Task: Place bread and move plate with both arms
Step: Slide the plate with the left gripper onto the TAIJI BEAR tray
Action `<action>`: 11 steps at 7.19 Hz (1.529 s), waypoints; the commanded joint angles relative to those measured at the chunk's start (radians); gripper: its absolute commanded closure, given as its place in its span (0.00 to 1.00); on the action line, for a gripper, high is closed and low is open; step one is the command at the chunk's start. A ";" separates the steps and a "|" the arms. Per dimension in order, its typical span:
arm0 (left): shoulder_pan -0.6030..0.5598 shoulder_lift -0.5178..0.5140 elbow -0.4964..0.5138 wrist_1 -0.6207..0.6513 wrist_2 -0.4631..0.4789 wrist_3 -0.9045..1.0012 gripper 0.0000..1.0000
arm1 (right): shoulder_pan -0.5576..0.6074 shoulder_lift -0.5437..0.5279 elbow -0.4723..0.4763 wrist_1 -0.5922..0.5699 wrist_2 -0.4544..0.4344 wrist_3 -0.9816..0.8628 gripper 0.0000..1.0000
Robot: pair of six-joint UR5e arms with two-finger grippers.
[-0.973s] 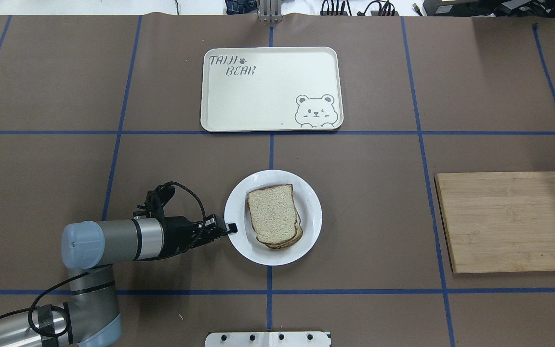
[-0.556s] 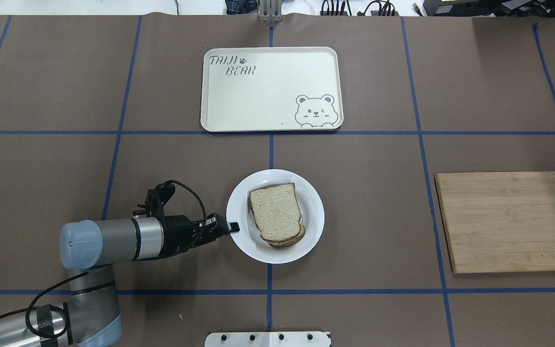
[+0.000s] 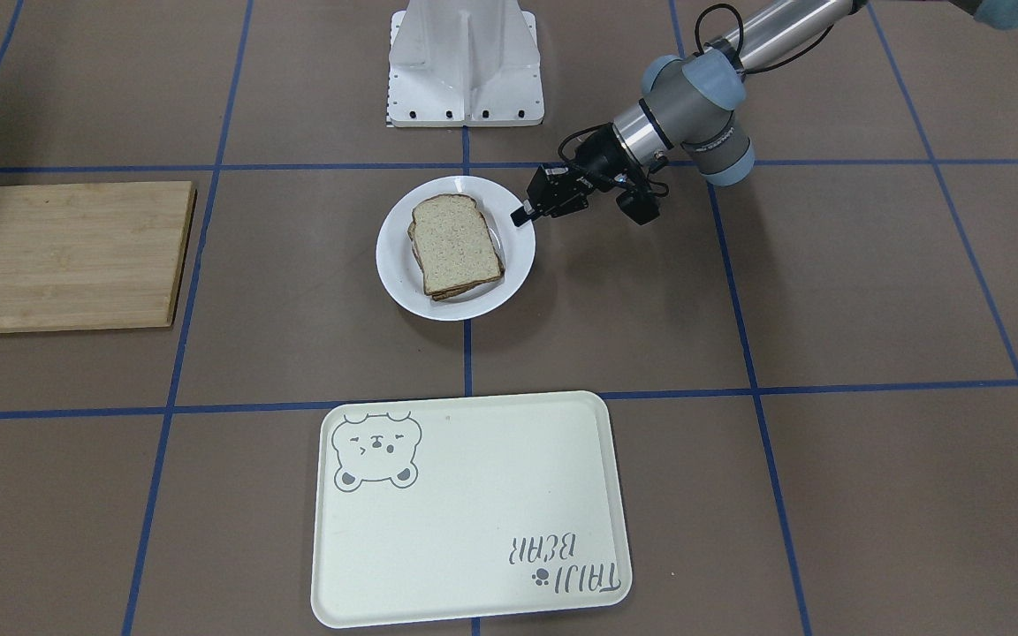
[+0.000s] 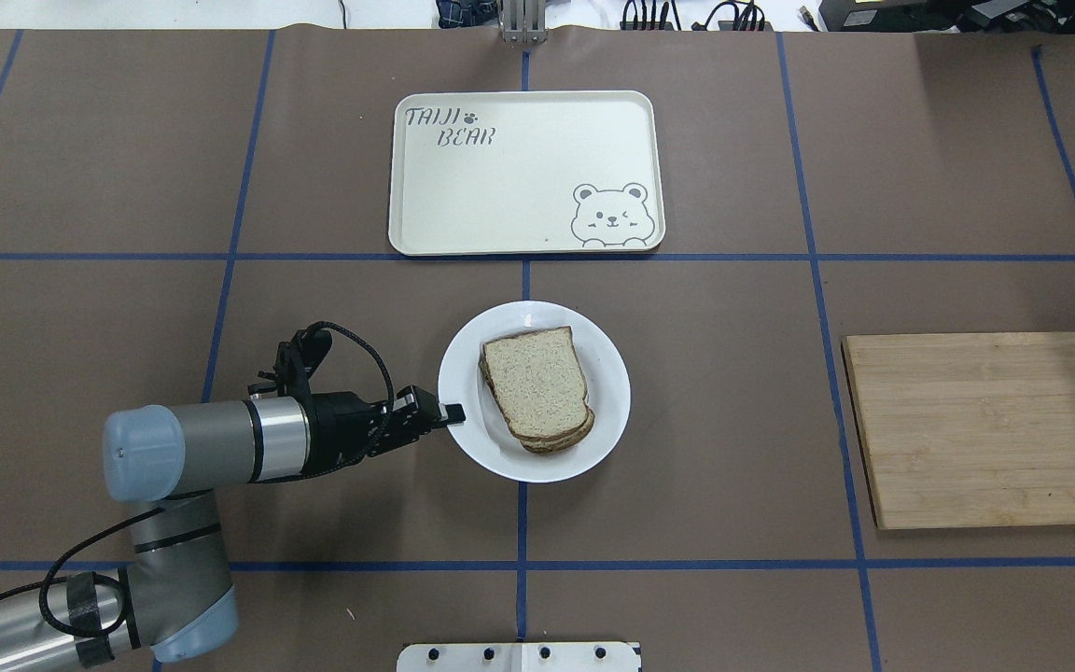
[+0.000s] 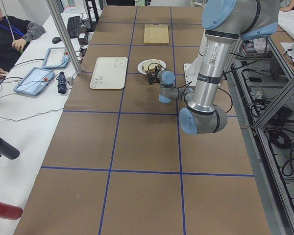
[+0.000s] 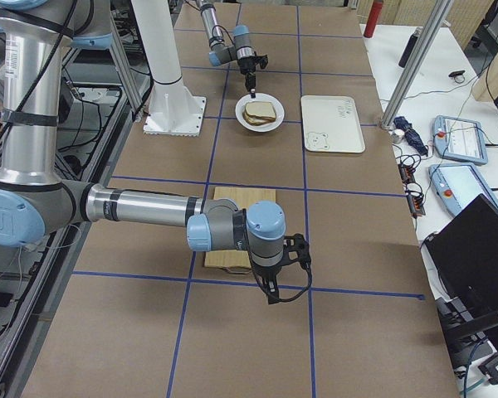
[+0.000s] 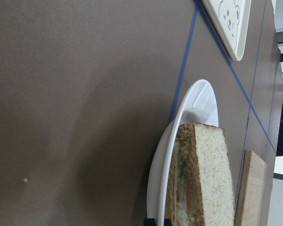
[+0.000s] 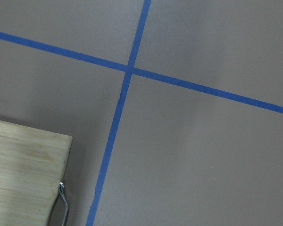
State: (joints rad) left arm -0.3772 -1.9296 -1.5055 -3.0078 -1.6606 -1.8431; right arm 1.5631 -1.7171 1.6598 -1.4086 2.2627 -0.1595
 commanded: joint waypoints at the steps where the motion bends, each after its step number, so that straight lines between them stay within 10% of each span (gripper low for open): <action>1: -0.070 -0.035 0.001 0.004 0.011 -0.083 1.00 | 0.000 0.001 0.000 -0.001 0.000 0.000 0.00; 11: -0.267 -0.406 0.534 0.102 0.137 -0.271 1.00 | -0.003 0.036 -0.037 0.002 -0.008 0.000 0.00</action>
State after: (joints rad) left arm -0.6464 -2.2982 -1.0245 -2.9096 -1.5258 -2.1174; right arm 1.5606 -1.6878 1.6270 -1.4067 2.2550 -0.1595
